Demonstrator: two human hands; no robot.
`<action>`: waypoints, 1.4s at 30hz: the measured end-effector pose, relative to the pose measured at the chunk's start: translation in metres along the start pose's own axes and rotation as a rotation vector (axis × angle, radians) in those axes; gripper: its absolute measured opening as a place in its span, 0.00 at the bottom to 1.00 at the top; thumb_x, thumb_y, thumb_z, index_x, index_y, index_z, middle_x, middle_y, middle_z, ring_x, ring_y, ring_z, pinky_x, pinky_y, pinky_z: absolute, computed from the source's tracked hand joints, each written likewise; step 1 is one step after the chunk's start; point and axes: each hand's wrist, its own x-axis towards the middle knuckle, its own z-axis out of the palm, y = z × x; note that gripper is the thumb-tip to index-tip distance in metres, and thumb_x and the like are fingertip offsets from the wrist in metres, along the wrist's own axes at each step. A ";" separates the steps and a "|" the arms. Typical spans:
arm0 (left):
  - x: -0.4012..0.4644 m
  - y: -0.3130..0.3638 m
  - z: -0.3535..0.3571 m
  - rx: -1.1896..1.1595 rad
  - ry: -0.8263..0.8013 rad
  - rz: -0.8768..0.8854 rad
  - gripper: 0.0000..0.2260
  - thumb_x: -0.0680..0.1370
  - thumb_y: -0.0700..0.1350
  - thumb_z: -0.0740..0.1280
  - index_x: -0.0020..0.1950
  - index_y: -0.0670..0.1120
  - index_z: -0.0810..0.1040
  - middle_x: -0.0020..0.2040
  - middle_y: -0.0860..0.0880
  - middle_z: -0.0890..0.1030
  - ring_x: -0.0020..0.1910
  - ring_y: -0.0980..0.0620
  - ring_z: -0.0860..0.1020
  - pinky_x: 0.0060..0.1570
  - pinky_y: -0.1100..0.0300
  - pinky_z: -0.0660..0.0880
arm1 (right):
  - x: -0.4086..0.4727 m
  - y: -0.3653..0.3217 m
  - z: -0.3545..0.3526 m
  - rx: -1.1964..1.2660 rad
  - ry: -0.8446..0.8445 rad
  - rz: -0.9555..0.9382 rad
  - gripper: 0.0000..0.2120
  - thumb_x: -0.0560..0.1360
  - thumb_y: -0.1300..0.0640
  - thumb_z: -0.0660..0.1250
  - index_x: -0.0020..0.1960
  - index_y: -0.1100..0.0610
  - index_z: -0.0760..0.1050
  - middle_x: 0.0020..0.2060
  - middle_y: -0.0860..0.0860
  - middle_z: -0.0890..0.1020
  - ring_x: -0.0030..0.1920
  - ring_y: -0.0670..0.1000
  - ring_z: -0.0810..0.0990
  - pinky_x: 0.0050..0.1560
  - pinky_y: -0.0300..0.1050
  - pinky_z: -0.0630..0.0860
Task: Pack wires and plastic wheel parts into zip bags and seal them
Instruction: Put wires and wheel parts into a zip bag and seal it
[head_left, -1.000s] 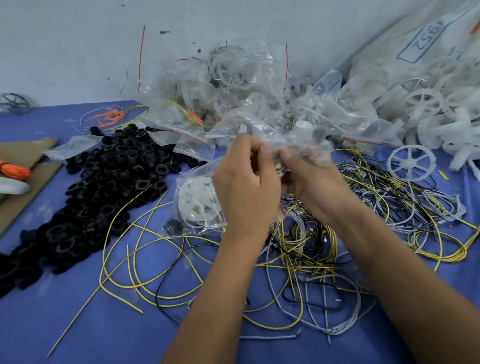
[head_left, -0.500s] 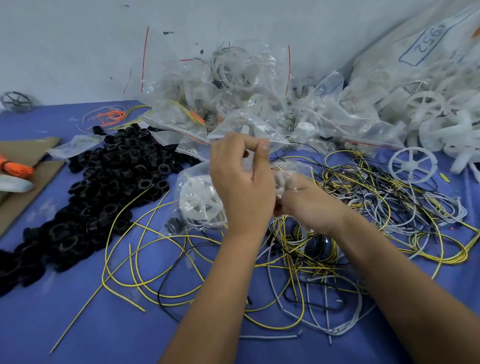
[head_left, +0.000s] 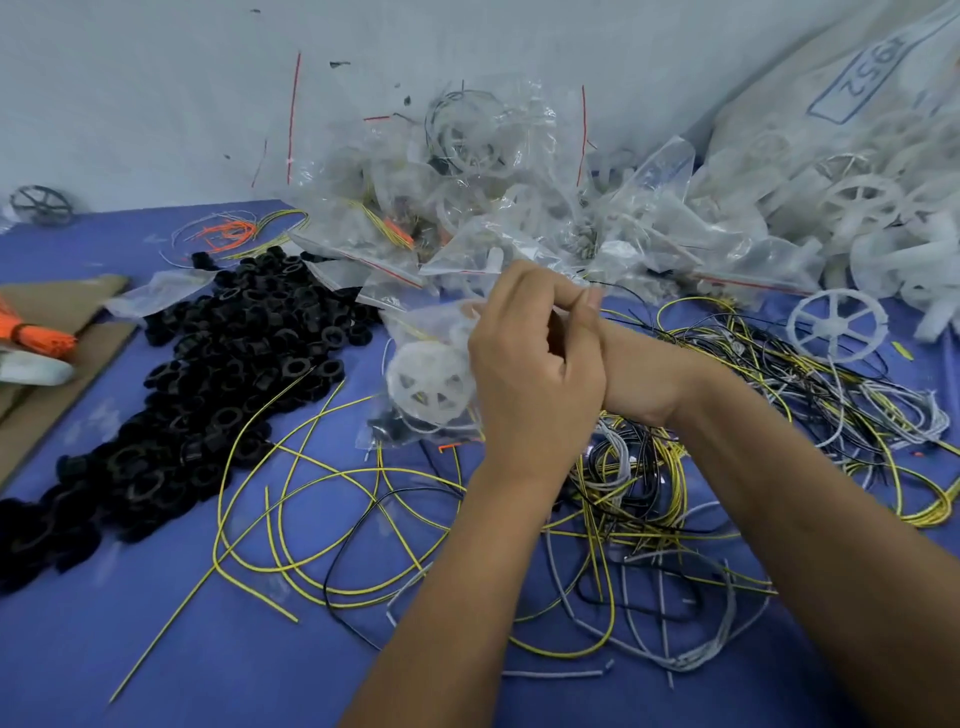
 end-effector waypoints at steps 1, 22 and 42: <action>0.002 0.001 0.000 -0.001 0.013 -0.011 0.10 0.77 0.35 0.72 0.38 0.39 0.75 0.37 0.49 0.74 0.36 0.53 0.71 0.38 0.63 0.66 | 0.000 0.002 0.000 0.019 0.017 -0.017 0.14 0.77 0.79 0.56 0.52 0.65 0.74 0.43 0.55 0.77 0.45 0.44 0.75 0.47 0.42 0.75; 0.080 -0.054 -0.069 -0.800 -0.492 -0.663 0.32 0.86 0.61 0.44 0.72 0.41 0.77 0.66 0.43 0.81 0.67 0.46 0.79 0.66 0.50 0.75 | 0.035 -0.054 -0.007 0.809 0.040 -0.357 0.09 0.76 0.69 0.50 0.44 0.61 0.68 0.41 0.59 0.75 0.49 0.59 0.75 0.51 0.53 0.77; 0.004 -0.058 -0.069 -0.948 -0.451 -1.181 0.20 0.78 0.48 0.65 0.69 0.45 0.78 0.63 0.40 0.83 0.57 0.42 0.82 0.58 0.49 0.80 | 0.010 0.031 0.004 0.534 0.386 0.060 0.33 0.78 0.45 0.65 0.59 0.78 0.71 0.55 0.79 0.73 0.52 0.69 0.75 0.64 0.76 0.67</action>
